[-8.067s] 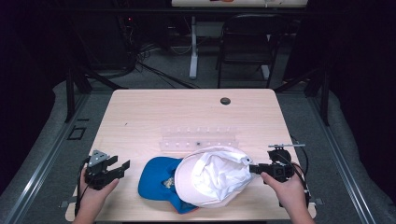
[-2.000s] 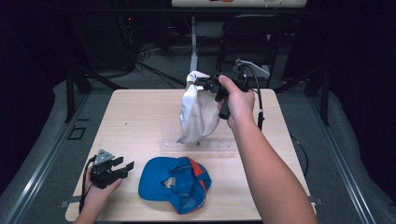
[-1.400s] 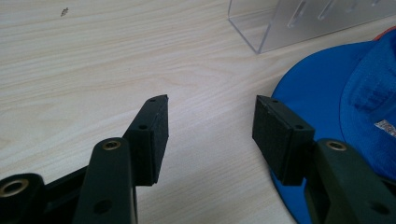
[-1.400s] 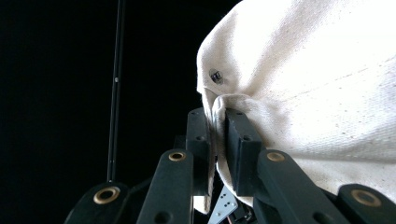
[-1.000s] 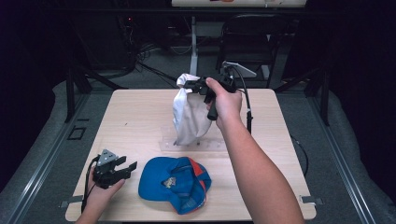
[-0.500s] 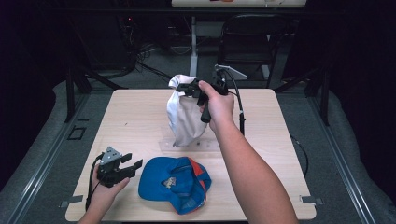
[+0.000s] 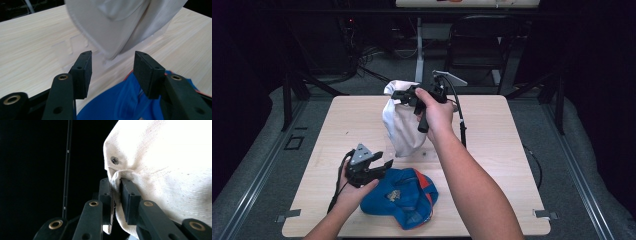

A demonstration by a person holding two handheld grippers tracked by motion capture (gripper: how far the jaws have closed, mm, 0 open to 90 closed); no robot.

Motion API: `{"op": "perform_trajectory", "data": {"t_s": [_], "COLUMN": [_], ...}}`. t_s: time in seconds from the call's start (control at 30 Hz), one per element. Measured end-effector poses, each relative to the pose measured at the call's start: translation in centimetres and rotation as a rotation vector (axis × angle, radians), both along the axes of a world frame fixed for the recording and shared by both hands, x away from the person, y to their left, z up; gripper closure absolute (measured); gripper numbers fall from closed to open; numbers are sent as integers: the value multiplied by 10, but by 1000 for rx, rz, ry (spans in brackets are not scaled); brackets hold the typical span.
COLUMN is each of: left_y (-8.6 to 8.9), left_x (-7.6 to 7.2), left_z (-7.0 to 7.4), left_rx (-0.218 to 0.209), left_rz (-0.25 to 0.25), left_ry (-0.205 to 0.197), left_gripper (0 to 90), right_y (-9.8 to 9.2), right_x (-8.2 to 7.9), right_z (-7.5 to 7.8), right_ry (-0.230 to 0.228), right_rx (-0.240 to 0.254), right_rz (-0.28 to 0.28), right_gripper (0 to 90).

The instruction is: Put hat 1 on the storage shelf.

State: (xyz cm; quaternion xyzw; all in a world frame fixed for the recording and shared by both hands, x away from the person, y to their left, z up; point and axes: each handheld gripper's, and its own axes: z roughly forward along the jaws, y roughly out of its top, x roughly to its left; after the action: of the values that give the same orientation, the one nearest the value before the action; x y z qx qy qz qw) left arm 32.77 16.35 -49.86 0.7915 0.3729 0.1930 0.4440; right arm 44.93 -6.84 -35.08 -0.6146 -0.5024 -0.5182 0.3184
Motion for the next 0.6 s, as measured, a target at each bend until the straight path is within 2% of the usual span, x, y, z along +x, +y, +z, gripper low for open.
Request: {"op": "perform_trajectory", "data": {"t_s": [0.03, 0.13, 0.23, 0.33, 0.43, 0.6], "left_y": [0, -15, -27, -29, -28, -24], "left_x": [0, 4, 9, 10, 9, 9], "left_z": [0, 3, 1, -1, -1, -1], "left_rx": [0, 30, 60, 60, 69, 65], "left_rz": [0, -19, -8, 4, 11, 19], "left_ry": [0, -2, -11, -18, -35, -40], "left_gripper": [507, 531, 634, 729, 783, 809], "right_y": [0, -1, -4, -9, -12, -14], "right_x": [0, -1, -3, -5, -6, -7], "right_z": [0, 1, 2, 3, 3, 2], "right_ry": [0, -2, -12, -18, -14, -16], "right_rx": [0, -5, -16, -18, -14, -14], "right_rz": [0, 5, 5, 2, -2, 2], "right_gripper": [798, 797, 797, 797, 797, 797]}}
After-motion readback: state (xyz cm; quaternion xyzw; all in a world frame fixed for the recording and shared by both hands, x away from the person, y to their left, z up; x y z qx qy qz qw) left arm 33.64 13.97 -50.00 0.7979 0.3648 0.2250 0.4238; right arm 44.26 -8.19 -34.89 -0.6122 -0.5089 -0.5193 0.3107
